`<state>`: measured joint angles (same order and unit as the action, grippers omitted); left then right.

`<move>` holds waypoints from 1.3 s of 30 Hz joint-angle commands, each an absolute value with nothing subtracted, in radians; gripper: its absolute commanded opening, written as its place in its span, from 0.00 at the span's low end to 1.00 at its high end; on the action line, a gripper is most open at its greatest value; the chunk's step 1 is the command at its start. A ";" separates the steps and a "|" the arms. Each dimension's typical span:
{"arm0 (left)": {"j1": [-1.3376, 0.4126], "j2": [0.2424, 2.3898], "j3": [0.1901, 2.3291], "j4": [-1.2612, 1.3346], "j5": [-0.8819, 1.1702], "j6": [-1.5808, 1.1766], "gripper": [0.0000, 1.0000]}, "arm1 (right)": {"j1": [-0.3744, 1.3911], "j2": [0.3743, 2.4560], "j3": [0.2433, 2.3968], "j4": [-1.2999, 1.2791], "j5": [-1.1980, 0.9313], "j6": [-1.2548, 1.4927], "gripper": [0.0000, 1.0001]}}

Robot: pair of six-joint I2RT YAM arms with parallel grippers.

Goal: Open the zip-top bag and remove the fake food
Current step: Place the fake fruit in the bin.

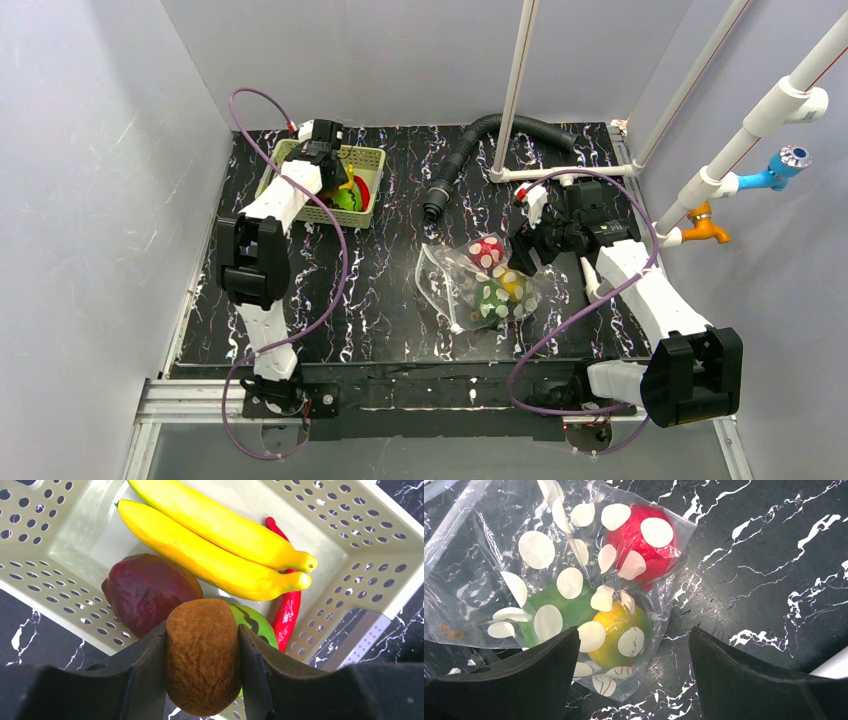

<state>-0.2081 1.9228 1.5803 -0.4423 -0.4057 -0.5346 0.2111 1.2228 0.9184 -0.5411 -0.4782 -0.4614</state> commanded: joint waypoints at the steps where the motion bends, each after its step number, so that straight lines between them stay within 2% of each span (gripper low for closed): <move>1: -0.192 1.929 1.635 -0.485 -0.447 -0.526 0.37 | 0.207 1.196 0.913 -0.548 -0.500 -0.477 0.86; 8: -0.189 1.932 1.640 -0.483 -0.431 -0.513 0.79 | 0.207 1.195 0.912 -0.550 -0.500 -0.478 0.86; 11: -0.187 1.920 1.636 -0.482 -0.423 -0.508 0.91 | 0.206 1.196 0.912 -0.549 -0.500 -0.477 0.86; 14: -0.183 1.891 1.619 -0.475 -0.397 -0.501 0.97 | 0.206 1.192 0.911 -0.551 -0.501 -0.480 0.86; 20: -0.152 1.750 1.490 -0.374 -0.153 -0.460 0.98 | 0.206 1.178 0.905 -0.553 -0.524 -0.486 0.86; 24: -0.115 1.575 1.292 -0.189 0.189 -0.436 0.98 | 0.205 1.168 0.903 -0.558 -0.546 -0.494 0.86; 27: -0.109 1.464 1.158 -0.093 0.353 -0.432 0.98 | 0.205 1.157 0.901 -0.560 -0.563 -0.501 0.86; 39: -0.156 1.169 0.745 0.093 0.726 -0.624 0.98 | 0.205 1.129 0.895 -0.591 -0.650 -0.545 0.89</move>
<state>-0.1223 1.2636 0.8509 -0.0063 0.5556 -0.5373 0.2096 1.1511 0.9001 -0.5762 -0.5915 -0.5114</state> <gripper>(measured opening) 0.982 0.889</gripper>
